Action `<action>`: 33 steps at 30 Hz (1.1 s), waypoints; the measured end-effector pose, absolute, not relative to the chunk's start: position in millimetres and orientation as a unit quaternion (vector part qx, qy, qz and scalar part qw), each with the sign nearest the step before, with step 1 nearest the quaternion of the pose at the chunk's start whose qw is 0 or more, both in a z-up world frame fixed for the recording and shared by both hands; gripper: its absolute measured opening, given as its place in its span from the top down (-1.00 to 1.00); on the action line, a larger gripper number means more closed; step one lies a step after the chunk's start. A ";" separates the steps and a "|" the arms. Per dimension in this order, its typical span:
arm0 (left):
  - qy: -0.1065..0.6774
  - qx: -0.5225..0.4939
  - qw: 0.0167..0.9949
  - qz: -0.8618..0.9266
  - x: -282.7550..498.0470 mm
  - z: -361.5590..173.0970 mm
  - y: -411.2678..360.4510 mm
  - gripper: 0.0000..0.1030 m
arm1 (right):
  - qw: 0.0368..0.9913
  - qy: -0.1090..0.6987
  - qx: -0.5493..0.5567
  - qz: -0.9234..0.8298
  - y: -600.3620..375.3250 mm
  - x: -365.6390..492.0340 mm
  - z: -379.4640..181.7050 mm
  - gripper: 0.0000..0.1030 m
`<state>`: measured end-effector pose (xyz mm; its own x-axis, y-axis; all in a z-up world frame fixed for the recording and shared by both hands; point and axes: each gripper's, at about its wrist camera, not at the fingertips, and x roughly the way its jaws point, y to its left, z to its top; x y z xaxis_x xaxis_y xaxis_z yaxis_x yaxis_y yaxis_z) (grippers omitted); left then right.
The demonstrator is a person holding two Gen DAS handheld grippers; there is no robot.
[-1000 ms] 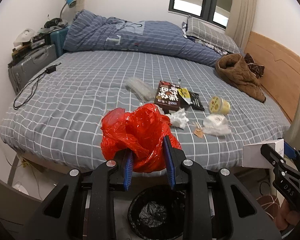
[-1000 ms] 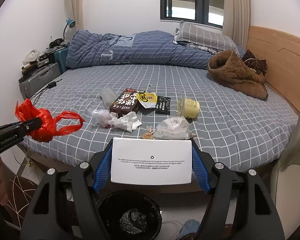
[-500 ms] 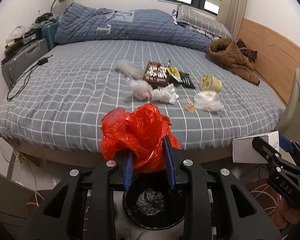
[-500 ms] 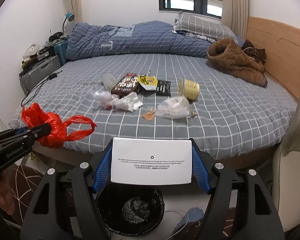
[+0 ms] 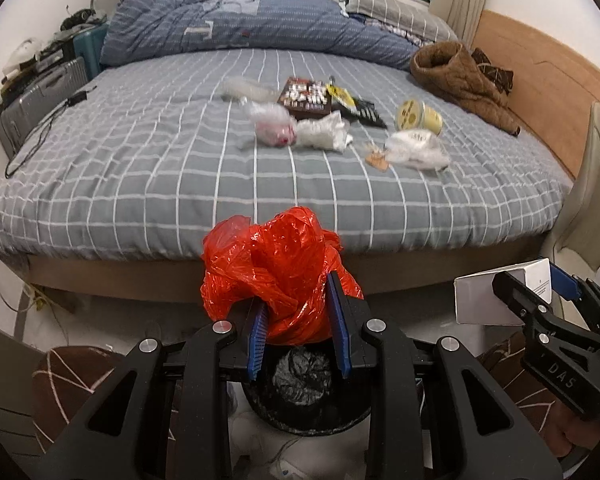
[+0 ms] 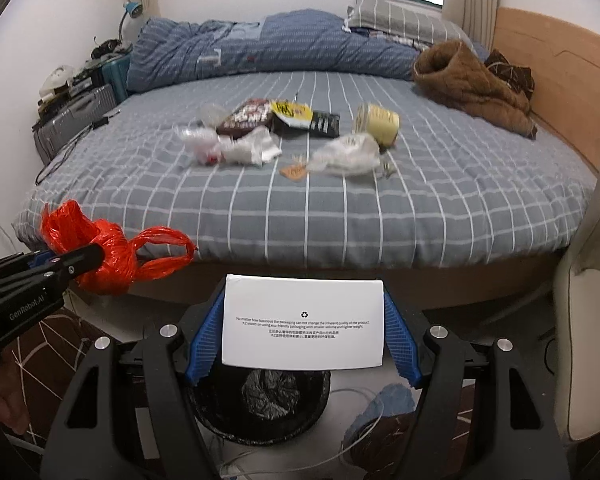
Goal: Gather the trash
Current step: 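Lift the red bag with the left tool while the right tool lifts the white box toward the bin, then open the left tool over the bin while the right tool drops the white box in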
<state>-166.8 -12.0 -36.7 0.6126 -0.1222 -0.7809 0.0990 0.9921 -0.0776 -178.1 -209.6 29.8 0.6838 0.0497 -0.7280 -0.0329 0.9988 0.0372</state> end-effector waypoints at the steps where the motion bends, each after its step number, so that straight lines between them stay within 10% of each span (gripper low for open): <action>1: 0.437 -0.012 0.897 -0.061 -166.8 -40.1 -12.2 0.48 | 0.915 0.403 0.015 0.024 -210.1 -178.4 23.4 -0.31; 33: 0.568 -0.002 0.818 -0.089 -112.3 -198.9 -45.4 0.48 | 0.857 0.515 0.022 0.004 -226.2 -132.2 -101.1 -0.31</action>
